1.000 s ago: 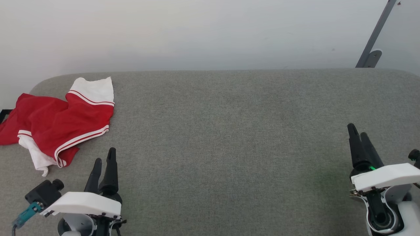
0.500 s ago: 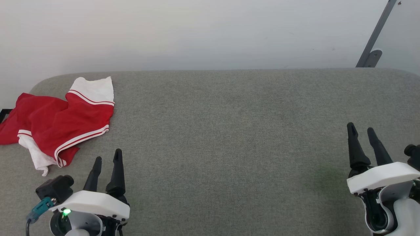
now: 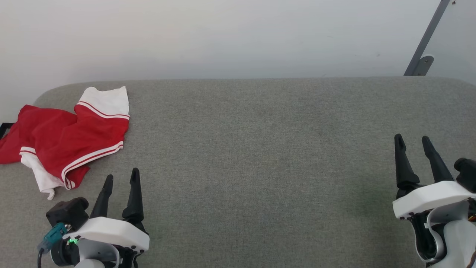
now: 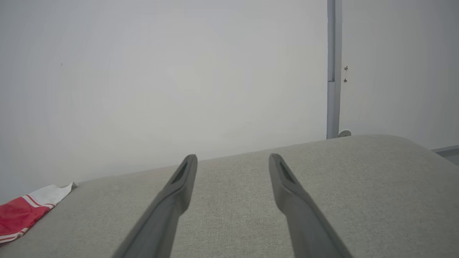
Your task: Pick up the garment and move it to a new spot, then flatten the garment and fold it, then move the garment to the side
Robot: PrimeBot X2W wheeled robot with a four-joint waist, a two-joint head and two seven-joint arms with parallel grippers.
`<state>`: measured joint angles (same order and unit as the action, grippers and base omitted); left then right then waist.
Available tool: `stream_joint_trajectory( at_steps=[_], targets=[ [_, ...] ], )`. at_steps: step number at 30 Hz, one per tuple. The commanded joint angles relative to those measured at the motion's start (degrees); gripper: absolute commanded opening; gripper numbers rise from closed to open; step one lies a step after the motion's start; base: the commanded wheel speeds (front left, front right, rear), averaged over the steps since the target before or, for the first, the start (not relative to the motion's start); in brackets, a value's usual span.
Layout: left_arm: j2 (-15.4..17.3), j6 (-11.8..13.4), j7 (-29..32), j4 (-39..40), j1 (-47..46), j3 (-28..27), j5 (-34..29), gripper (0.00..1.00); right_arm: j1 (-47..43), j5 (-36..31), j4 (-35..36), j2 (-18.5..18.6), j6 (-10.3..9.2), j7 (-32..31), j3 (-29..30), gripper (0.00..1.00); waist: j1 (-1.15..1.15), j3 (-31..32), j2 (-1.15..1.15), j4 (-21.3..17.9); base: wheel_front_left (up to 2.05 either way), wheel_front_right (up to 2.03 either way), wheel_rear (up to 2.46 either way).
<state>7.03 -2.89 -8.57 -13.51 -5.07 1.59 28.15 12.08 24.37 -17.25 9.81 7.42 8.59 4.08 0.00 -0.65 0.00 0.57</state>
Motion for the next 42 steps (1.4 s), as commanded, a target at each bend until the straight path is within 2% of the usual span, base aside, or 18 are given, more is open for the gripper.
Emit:
stream_joint_trajectory(
  at_steps=[1, 11, 18, 31, 42],
  targets=[
    [0.15, -0.34, -0.70, 0.24, -0.54, -0.36, -1.32, 1.00, 1.15, -2.13, -0.05, 0.47, 0.09, 0.68, 0.15, 1.00, 0.00, 0.02, 0.00, -0.05, 0.00, 0.00, 0.00],
    [-0.34, -2.67, -2.23, -3.31, -0.90, -2.47, -4.63, 1.00, 1.87, -9.01, -2.31, 0.98, 0.09, 2.23, -0.82, 1.00, 0.00, 0.26, 0.00, -0.34, 0.00, 0.00, 0.00],
    [-0.34, -3.68, -2.95, -5.08, -1.38, -2.98, -7.39, 1.00, 1.61, -11.50, -2.86, 0.71, 0.09, 2.99, -0.05, 1.00, 0.00, 0.24, 0.00, -0.36, 0.00, 0.00, 0.00],
    [-0.39, -4.28, -4.51, -6.60, -2.05, -3.77, -13.91, 1.00, 1.71, -15.25, -3.20, 0.87, 0.07, 4.52, 1.09, 1.00, 0.00, 0.23, 0.00, -0.38, 0.00, 0.00, 0.00],
    [-0.50, -4.60, -5.75, -8.96, -2.17, -4.49, -15.92, 1.00, 1.32, -17.65, -5.36, 0.76, 0.07, 5.75, 1.75, 1.00, 0.00, 0.49, 0.00, -0.38, 0.00, 0.00, 0.00]
  ],
)
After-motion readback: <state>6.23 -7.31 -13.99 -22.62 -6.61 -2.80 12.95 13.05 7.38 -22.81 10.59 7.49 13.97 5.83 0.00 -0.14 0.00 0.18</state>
